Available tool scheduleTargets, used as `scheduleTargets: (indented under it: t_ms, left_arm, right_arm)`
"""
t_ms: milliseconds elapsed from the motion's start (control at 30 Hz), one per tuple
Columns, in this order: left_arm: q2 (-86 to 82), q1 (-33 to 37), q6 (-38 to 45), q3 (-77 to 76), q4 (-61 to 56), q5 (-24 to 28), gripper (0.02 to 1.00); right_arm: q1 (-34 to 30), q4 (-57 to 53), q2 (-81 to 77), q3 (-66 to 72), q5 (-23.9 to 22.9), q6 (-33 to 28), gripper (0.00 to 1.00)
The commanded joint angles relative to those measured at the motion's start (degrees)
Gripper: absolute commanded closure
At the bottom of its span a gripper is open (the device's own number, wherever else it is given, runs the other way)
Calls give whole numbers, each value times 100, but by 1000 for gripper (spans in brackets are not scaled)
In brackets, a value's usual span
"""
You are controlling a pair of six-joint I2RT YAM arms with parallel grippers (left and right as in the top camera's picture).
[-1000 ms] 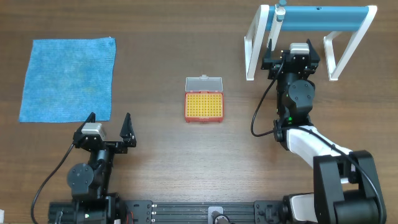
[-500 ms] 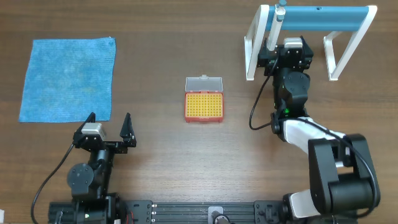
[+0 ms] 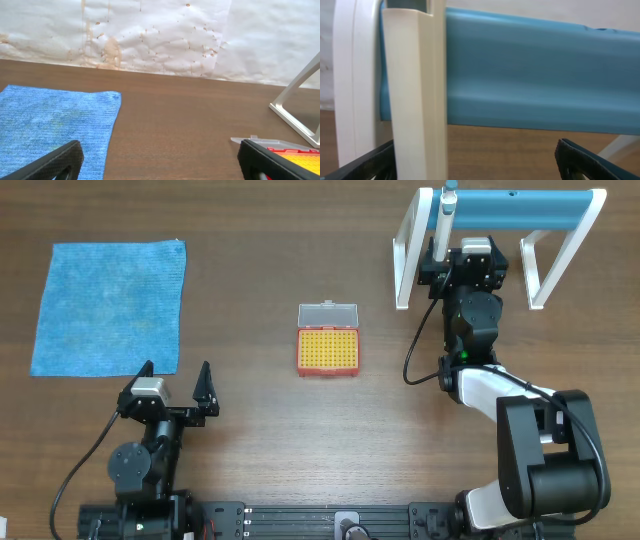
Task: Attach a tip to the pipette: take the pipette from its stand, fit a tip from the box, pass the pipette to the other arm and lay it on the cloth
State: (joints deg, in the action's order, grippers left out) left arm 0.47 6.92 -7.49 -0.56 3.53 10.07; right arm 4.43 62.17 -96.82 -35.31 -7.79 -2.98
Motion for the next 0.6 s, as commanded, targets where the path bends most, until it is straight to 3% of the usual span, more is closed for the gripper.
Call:
scheduleTargets:
  t_ms: [33, 167, 200, 267, 300, 333, 400, 600]
  left_arm:
    - [-28, -20, 72, 24, 11, -46, 23]
    - [-28, -20, 72, 24, 11, -46, 23]
    - [-28, -20, 72, 24, 11, -46, 23]
    - [-28, -20, 72, 24, 11, -46, 23]
    - [-28, -20, 72, 24, 11, -46, 23]
    - [-28, -20, 72, 24, 11, -46, 20]
    - [-28, -20, 72, 24, 11, -46, 23]
    - [-28, -20, 72, 24, 11, -46, 23]
  right_arm:
    - [-33, 33, -210, -197, 308, -74, 14]
    - [-33, 31, -210, -197, 308, -74, 9]
    - [-33, 31, -210, -197, 310, -74, 106]
    - [-33, 33, -210, -197, 313, -74, 178]
    - [-33, 33, -210, -197, 313, -72, 299]
    - [-33, 35, -210, -197, 315, -72, 562]
    - [-24, 46, -210, -197, 315, -72, 917]
    - [-15, 149, -208, -197, 315, -55, 921]
